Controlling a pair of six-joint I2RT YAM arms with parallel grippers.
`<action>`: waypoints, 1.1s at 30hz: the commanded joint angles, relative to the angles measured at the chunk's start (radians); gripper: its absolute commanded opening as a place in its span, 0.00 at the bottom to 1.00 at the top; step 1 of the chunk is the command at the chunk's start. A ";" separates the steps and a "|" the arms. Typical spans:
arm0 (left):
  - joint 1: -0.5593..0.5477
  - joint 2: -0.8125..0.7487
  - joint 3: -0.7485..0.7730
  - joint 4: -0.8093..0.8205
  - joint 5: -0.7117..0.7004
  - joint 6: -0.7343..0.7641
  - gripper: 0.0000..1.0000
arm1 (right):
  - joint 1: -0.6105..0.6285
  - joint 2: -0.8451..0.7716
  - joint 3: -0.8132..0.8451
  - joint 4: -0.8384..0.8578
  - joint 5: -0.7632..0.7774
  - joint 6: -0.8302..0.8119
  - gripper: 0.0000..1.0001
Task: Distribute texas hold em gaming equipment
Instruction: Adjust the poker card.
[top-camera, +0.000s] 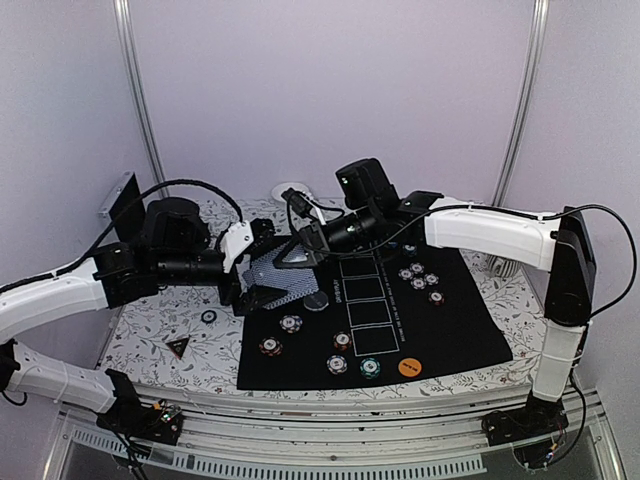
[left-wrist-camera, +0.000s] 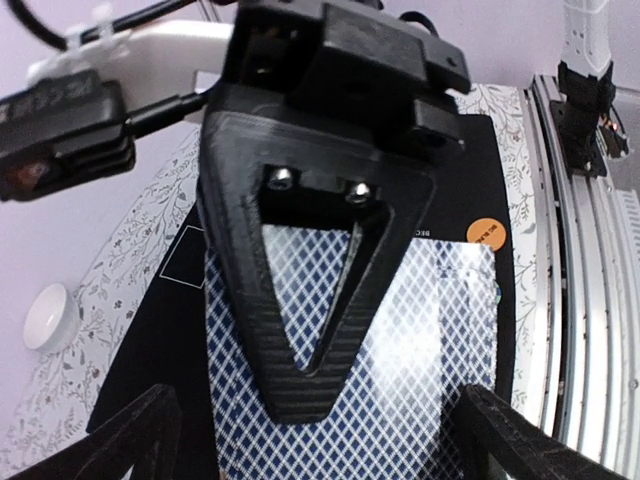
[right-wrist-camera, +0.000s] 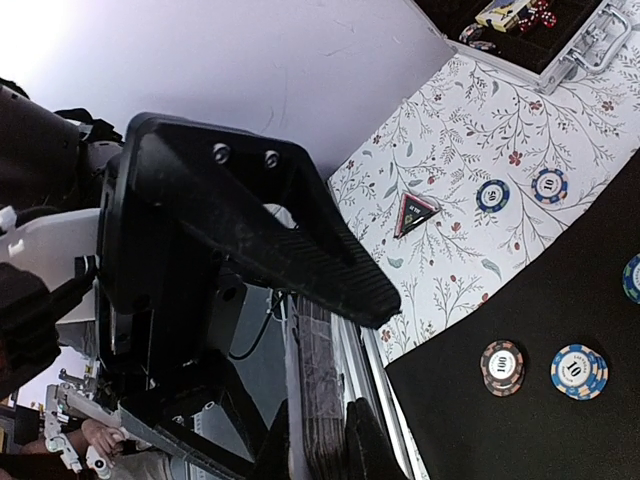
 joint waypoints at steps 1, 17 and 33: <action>-0.053 0.015 -0.008 -0.036 -0.063 0.143 0.98 | 0.012 0.000 0.050 0.003 -0.020 0.016 0.02; -0.074 0.027 -0.016 -0.057 0.039 0.144 0.98 | 0.013 0.027 0.087 -0.016 -0.029 0.011 0.02; -0.073 0.004 -0.028 -0.021 -0.068 0.111 0.98 | 0.012 0.032 0.098 -0.020 -0.027 0.025 0.02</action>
